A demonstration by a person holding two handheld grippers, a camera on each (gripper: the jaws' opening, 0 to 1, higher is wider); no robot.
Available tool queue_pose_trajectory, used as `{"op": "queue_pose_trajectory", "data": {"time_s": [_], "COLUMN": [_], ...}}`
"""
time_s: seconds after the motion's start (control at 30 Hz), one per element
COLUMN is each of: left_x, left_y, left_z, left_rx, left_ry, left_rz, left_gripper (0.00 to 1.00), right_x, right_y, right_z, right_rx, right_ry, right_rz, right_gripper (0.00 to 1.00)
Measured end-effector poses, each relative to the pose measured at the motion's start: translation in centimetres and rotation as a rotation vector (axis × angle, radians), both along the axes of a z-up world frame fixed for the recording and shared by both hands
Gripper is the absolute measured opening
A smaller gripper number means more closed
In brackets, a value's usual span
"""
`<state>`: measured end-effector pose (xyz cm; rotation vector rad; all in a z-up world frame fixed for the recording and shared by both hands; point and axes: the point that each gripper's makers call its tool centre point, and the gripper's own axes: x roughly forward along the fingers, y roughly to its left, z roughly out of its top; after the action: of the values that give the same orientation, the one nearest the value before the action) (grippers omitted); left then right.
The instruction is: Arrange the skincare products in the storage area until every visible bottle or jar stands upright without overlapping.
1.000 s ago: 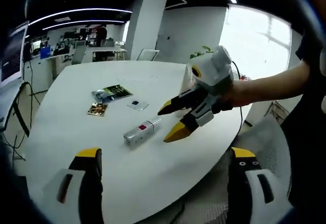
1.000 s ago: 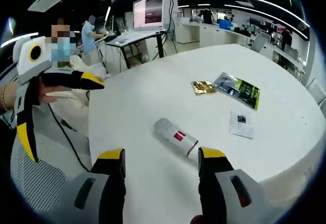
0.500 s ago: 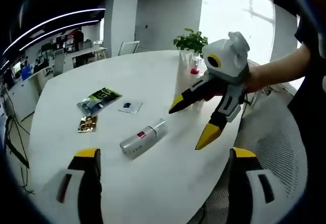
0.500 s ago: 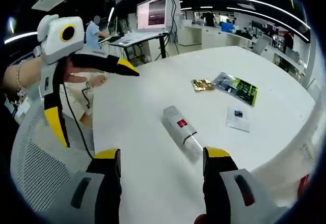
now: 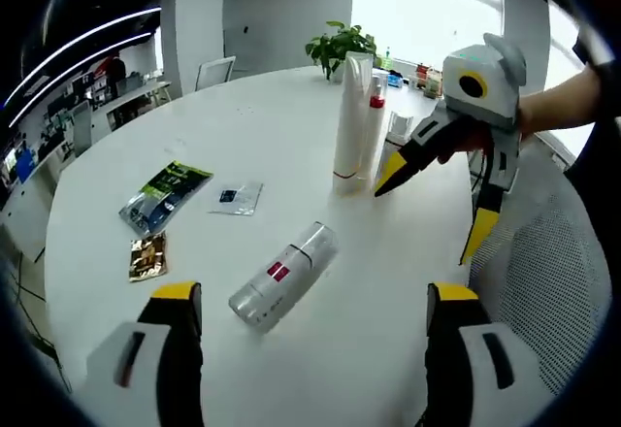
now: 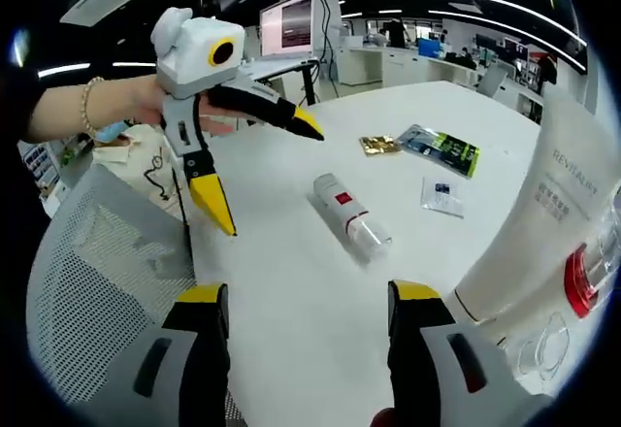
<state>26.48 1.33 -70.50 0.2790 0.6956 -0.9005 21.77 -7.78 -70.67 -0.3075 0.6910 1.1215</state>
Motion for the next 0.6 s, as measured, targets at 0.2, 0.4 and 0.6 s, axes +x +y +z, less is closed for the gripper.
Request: {"op": "queue_pose_trajectory", "data": {"time_s": [0.2,0.4,0.6], "left_x": [1.2,2.3,3.0], "left_y": [-0.6,-1.1,-1.6], "left_z": [-1.8,-2.9,-4.2], "left_rx": [0.102,0.243,0.32], "left_ry": [0.022,0.007,0.094], "left_rz": [-0.056,-0.18,-0.234], "left_gripper": [0.78,0.56,0.45], "right_x": [-0.9,-1.6,-1.4], "right_y": [-0.7,-2.1,-3.3], "right_z": [0.3,0.1,0.1], "right_rx": [0.052,0.07,0.082], "right_ry": [0.004,0.011,0.011], "right_rz": [-0.004,-0.036,-0.067], "right_gripper": [0.69,0.69,0.69]}}
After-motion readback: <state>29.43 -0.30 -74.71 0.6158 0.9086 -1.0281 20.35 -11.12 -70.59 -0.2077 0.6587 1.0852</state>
